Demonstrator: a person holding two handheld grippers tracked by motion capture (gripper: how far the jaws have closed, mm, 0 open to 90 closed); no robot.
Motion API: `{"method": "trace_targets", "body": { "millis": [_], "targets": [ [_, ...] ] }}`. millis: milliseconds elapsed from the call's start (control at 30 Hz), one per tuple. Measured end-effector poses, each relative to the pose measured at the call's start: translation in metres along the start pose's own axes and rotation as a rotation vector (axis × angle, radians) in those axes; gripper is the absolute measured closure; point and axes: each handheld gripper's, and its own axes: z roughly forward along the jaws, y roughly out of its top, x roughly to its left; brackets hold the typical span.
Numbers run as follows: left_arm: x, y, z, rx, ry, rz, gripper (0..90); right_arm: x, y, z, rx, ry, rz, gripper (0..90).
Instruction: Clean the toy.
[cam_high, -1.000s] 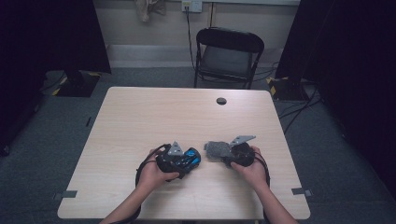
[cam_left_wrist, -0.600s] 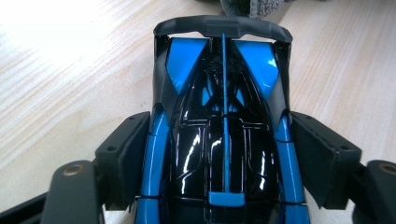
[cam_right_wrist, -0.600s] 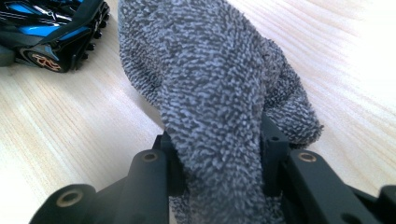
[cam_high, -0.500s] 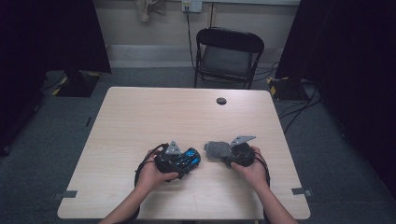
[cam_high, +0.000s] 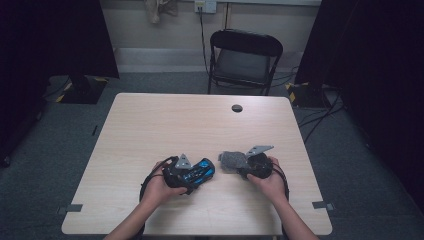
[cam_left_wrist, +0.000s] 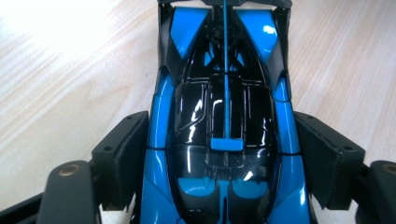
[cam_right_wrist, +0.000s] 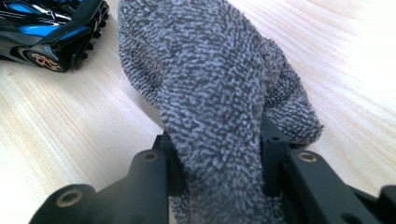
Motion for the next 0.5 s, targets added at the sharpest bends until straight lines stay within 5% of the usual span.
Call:
{"method": "trace_targets", "body": {
  "millis": [500],
  "targets": [
    [0.0037,0.0026,-0.0067,-0.041,-0.019,-0.001,24.5,0.003,0.0006,0.0004,0.005,-0.018,-0.023,59.6]
  ]
}}
